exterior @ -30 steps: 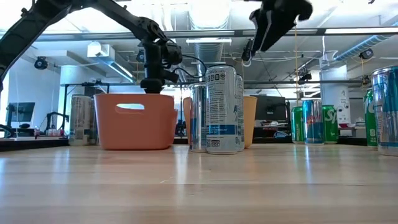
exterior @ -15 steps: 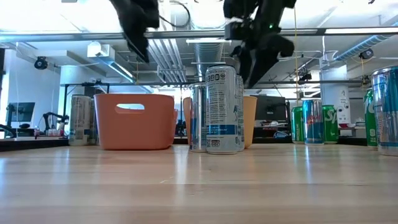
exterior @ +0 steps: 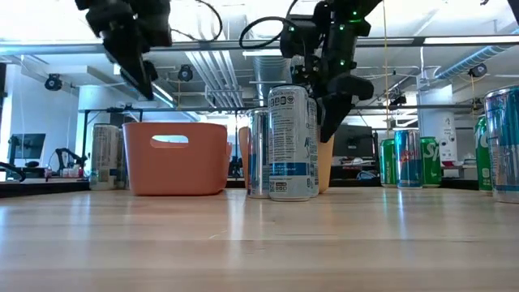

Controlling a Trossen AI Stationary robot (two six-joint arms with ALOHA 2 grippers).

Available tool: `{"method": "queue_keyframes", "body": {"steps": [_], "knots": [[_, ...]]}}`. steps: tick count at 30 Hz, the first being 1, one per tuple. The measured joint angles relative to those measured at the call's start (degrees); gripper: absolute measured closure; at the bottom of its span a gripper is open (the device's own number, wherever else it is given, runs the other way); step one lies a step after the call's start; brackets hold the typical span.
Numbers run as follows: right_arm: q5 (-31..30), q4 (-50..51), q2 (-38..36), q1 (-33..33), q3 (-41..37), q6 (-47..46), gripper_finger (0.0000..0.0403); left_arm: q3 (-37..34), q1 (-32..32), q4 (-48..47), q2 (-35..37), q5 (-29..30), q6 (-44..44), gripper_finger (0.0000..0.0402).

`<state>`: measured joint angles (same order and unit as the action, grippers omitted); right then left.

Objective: Sort soda cans
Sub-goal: Adjust the orange and yellow bin

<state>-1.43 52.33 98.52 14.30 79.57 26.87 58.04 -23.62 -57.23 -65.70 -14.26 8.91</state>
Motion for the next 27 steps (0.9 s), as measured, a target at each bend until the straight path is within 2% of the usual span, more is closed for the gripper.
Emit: {"method": "queue_keyframes", "body": {"steps": [6,14,22,27], "knots": [[0.13,0.35,-0.13,0.0,0.0,1.53,0.0386,-1.95,0.59,4.02,-3.17,0.07,2.82,0.0178],[-0.21,1.01,-0.15,-1.64,0.0,7.98,0.0392,-1.77,0.72,4.72,-10.71,-0.2,7.44,0.0206],[-0.42,0.76,-0.2,-4.19,0.0,12.17,0.039,-1.71,2.17,1.88,-12.8,-1.32,11.22,0.0252],[-0.18,0.57,-0.22,-6.29,0.0,12.73,0.039,-1.71,4.36,1.12,-13.86,-1.29,11.6,0.0297]]}}
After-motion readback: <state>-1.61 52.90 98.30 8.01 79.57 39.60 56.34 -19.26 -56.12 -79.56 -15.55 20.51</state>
